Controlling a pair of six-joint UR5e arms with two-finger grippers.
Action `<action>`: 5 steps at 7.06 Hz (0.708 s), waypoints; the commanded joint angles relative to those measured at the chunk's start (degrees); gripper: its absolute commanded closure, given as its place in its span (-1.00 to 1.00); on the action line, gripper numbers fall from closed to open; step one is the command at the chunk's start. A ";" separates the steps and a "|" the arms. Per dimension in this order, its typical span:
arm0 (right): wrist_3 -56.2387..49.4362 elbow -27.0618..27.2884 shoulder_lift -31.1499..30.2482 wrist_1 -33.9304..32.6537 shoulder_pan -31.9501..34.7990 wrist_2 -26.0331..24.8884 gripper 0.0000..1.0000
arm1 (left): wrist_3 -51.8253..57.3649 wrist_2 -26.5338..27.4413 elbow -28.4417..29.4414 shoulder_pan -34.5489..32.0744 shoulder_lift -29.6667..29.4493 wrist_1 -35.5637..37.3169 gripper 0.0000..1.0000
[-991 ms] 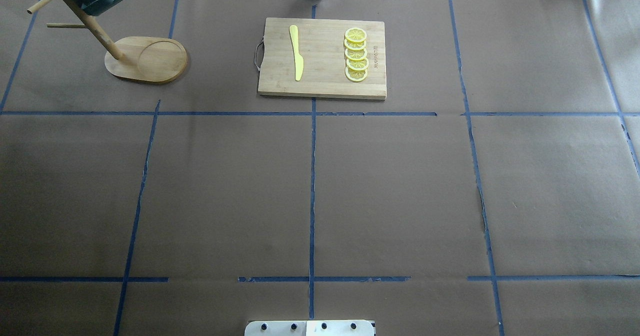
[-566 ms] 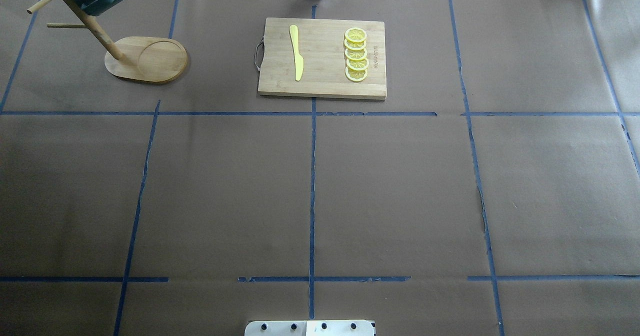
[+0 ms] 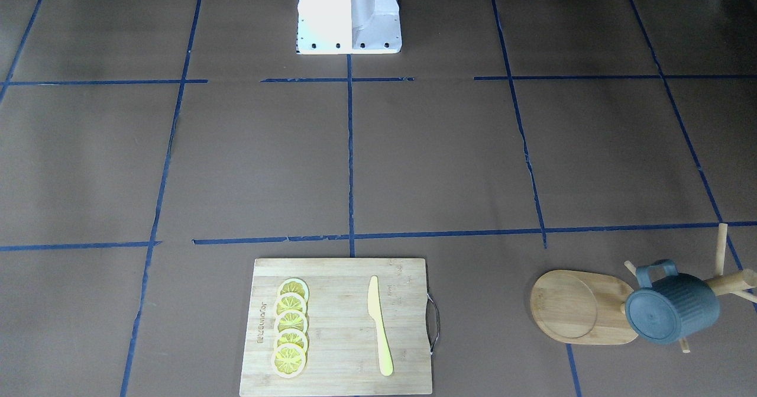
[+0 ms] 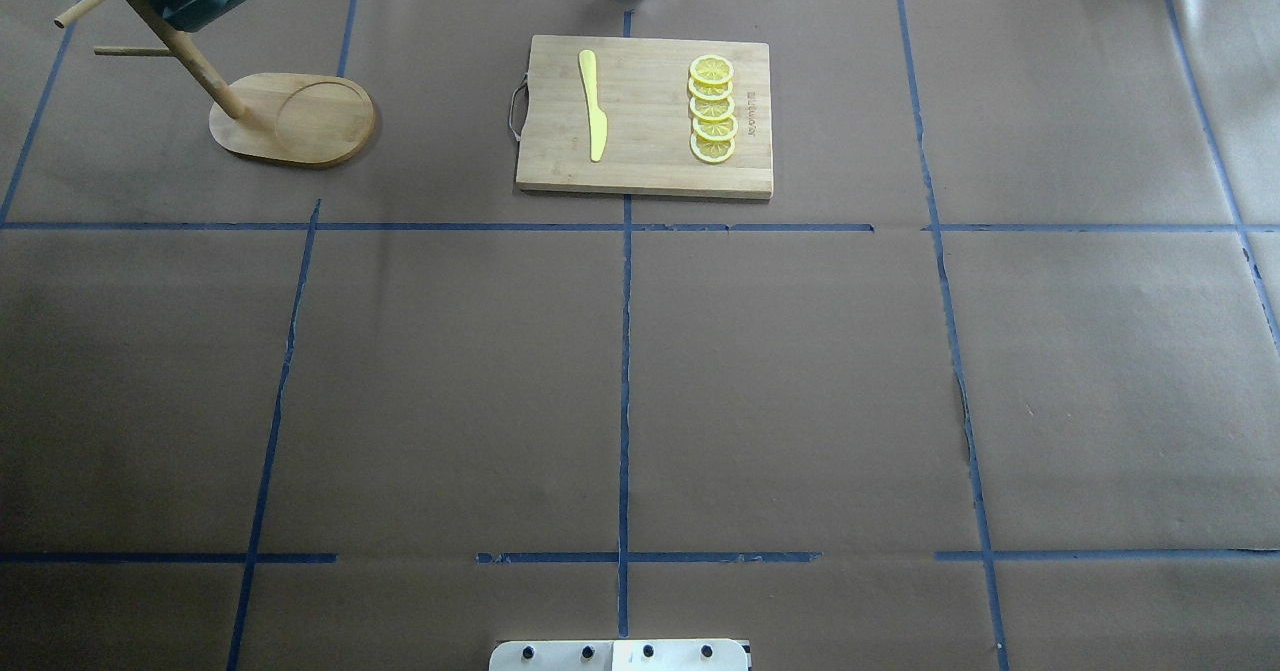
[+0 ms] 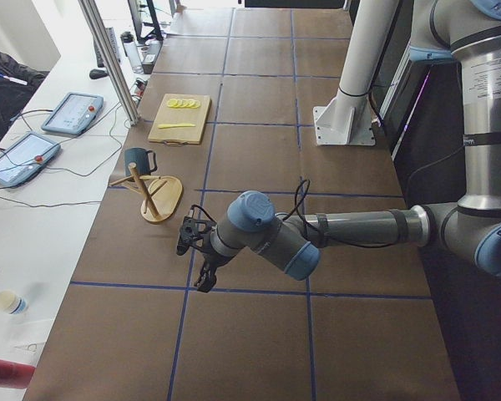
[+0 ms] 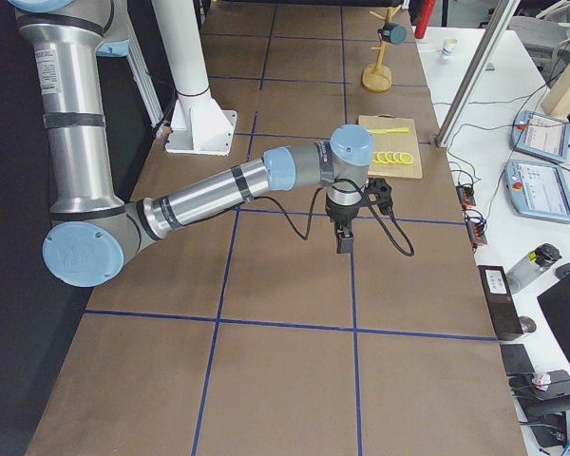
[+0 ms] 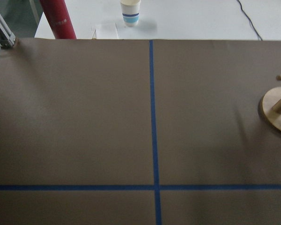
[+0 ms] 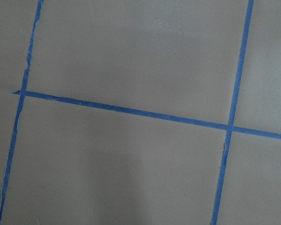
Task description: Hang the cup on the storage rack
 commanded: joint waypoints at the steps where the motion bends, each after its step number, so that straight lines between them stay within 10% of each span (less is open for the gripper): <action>1: -0.37 0.00 -0.16 0.00 0.23 0.00 -1.00 | 12.66 -0.76 -0.11 -0.29 -0.48 15.46 -1.00; 5: -0.72 0.36 -1.13 0.00 0.49 0.44 -1.00 | 28.40 -3.22 -0.91 -0.11 -5.32 39.31 -1.00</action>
